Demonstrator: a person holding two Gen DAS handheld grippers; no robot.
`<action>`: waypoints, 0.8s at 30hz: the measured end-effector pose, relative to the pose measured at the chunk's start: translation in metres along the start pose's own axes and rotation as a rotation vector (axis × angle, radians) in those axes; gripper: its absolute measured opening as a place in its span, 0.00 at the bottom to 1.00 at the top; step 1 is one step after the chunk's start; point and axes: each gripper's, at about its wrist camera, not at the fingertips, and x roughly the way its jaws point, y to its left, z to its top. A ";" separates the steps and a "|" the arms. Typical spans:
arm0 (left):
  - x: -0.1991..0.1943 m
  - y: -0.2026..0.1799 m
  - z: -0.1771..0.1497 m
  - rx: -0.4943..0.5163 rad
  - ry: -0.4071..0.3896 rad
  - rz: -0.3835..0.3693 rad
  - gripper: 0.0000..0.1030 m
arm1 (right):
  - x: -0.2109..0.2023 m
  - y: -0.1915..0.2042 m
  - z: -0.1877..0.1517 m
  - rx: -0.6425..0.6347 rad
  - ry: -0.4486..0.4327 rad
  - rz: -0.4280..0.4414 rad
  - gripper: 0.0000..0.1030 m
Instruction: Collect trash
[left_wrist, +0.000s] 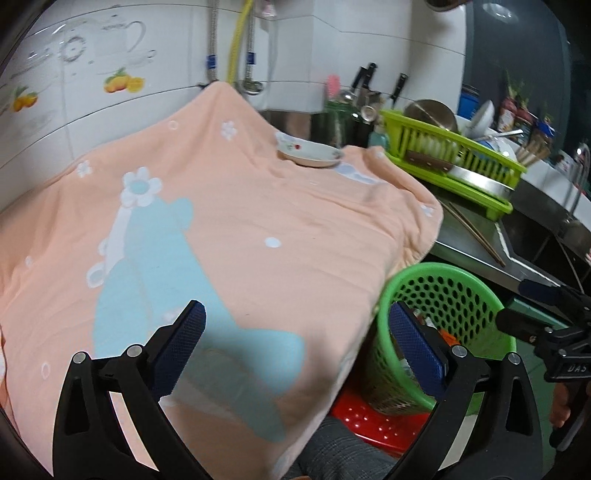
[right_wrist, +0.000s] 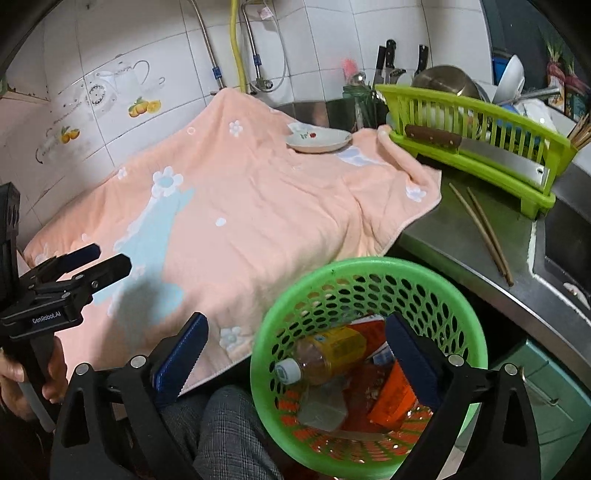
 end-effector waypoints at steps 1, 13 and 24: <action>-0.002 0.003 0.000 -0.008 -0.004 0.008 0.95 | -0.002 0.004 0.002 -0.009 -0.010 -0.010 0.91; -0.022 0.024 -0.010 -0.048 -0.035 0.053 0.95 | -0.006 0.027 0.002 -0.053 -0.070 -0.072 0.92; -0.029 0.030 -0.013 -0.060 -0.041 0.056 0.95 | -0.007 0.032 0.003 -0.041 -0.077 -0.058 0.92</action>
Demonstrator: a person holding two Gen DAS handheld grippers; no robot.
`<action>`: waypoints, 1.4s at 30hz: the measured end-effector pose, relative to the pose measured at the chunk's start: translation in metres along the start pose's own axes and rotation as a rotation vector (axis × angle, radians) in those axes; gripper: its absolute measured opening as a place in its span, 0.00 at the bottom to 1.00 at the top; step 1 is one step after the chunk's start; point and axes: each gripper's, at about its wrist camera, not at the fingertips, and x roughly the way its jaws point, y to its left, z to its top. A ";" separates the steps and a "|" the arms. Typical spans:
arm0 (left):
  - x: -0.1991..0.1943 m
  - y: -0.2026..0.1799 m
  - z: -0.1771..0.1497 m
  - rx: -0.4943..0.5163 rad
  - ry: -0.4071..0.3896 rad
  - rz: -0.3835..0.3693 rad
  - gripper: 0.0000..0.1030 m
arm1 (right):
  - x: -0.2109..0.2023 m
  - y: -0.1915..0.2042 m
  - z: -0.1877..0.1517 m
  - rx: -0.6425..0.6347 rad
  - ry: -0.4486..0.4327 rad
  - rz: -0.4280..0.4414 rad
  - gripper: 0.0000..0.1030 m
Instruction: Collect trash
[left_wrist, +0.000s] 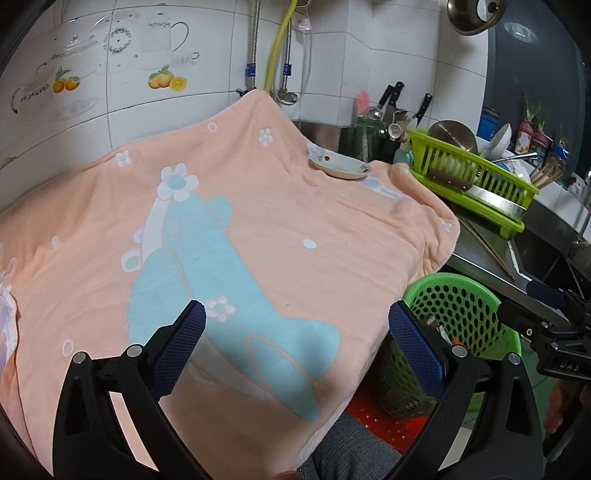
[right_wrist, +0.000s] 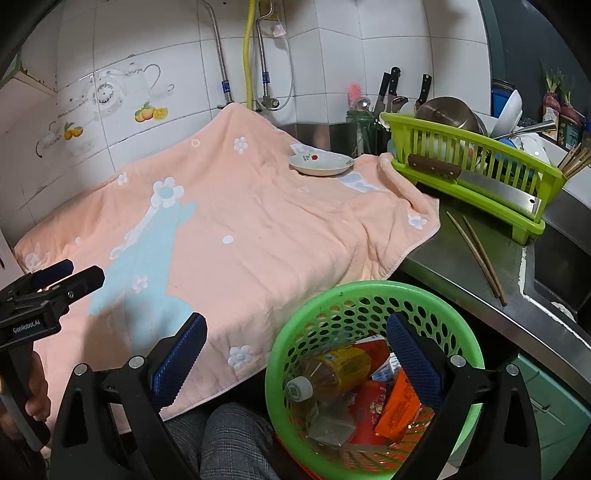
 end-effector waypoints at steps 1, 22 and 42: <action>0.000 0.000 0.000 0.000 0.002 0.001 0.95 | 0.000 0.000 0.000 0.001 -0.002 -0.001 0.92; -0.007 -0.008 -0.002 -0.001 -0.017 -0.012 0.95 | -0.007 -0.004 0.003 0.017 -0.014 -0.015 0.92; -0.008 -0.010 -0.002 -0.005 -0.023 -0.004 0.95 | -0.009 -0.003 0.005 0.017 -0.018 -0.019 0.92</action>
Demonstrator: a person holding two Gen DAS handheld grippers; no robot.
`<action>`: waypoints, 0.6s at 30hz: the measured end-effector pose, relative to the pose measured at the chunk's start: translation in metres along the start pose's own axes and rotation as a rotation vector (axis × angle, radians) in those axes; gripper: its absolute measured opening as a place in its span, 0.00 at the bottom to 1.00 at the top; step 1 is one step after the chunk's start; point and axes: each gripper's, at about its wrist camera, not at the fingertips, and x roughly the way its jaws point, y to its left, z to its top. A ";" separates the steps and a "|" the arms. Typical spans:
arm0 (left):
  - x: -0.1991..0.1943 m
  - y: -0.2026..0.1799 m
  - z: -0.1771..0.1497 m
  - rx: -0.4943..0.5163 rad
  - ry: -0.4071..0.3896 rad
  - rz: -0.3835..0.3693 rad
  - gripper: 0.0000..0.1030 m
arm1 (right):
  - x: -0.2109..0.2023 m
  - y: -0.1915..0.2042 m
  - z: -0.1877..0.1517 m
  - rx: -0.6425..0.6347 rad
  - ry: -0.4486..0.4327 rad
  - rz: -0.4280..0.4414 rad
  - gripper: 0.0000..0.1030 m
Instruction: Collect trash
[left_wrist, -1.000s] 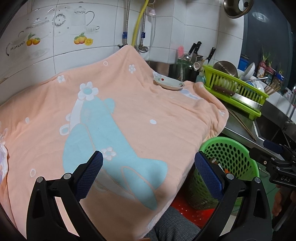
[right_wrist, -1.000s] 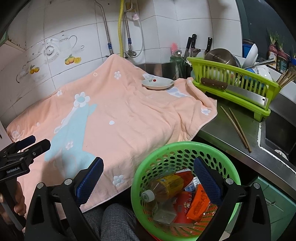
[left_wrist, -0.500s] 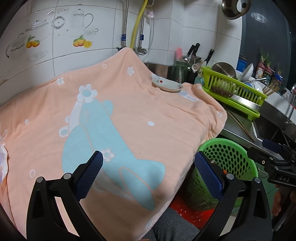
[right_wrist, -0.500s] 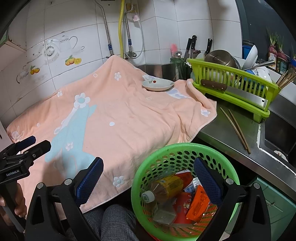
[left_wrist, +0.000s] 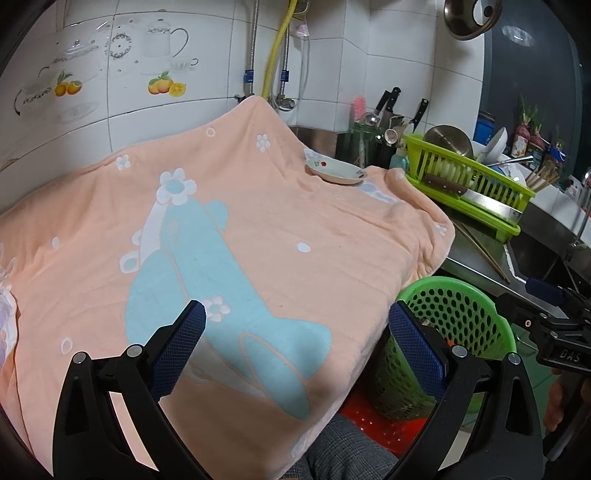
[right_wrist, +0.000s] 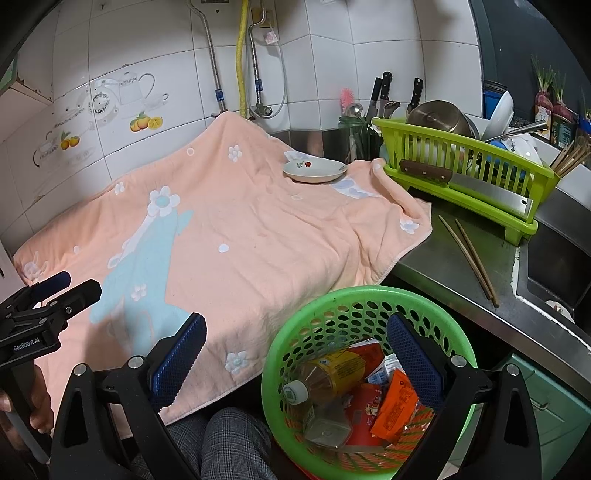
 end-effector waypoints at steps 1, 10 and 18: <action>0.000 0.000 0.000 0.000 0.000 0.000 0.95 | 0.000 0.000 0.000 0.000 0.000 0.001 0.92; -0.002 -0.002 0.000 -0.002 -0.004 -0.003 0.95 | -0.001 0.000 0.000 0.002 -0.003 0.000 0.92; -0.003 -0.004 0.001 -0.001 -0.010 -0.004 0.95 | -0.002 -0.001 -0.001 0.006 -0.004 -0.001 0.92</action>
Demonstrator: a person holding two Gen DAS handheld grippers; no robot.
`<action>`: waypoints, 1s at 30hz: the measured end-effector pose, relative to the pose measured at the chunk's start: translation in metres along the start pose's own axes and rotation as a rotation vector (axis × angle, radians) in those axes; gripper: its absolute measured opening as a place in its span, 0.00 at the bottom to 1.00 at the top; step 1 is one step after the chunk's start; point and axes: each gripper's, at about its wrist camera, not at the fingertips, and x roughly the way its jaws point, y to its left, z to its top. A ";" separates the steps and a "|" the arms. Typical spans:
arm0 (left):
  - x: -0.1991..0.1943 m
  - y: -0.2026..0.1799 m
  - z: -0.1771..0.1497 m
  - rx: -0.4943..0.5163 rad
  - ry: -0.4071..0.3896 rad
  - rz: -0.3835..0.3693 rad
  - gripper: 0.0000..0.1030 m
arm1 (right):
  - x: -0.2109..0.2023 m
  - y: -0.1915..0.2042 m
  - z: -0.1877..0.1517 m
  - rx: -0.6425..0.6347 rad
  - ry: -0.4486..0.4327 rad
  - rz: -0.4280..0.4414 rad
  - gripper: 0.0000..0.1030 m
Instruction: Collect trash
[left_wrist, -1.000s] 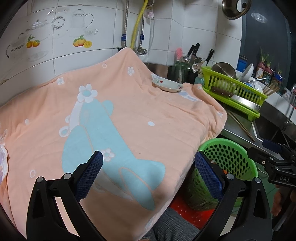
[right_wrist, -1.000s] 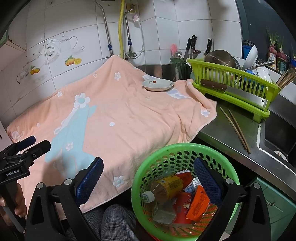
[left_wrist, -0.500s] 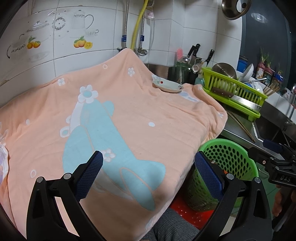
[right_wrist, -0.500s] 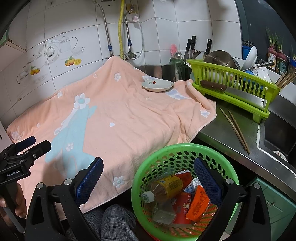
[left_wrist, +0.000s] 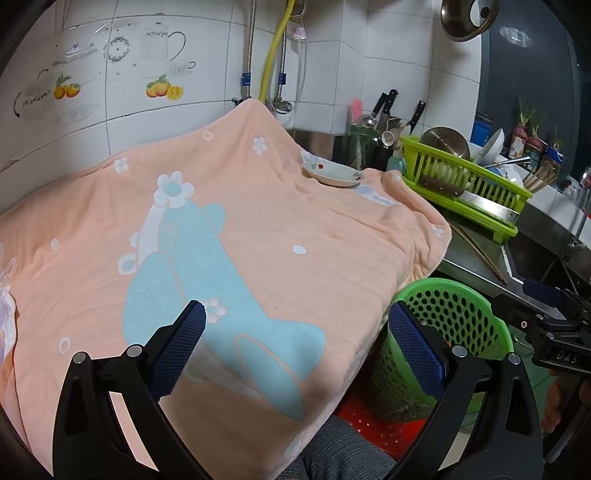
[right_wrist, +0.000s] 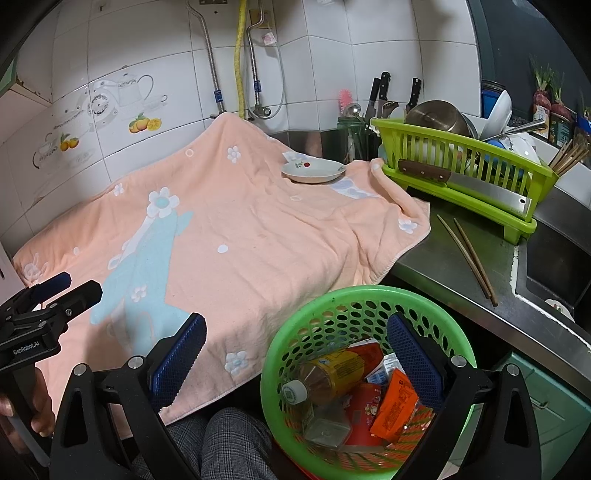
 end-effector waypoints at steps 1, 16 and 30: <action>0.000 0.000 0.000 0.001 -0.002 0.000 0.95 | 0.000 0.000 0.000 0.000 -0.001 -0.001 0.92; -0.002 -0.001 0.002 -0.008 -0.015 0.002 0.95 | -0.003 0.000 0.002 -0.004 -0.013 -0.003 0.92; -0.006 -0.004 0.002 -0.001 -0.033 0.002 0.95 | -0.006 0.000 0.003 -0.015 -0.025 -0.018 0.92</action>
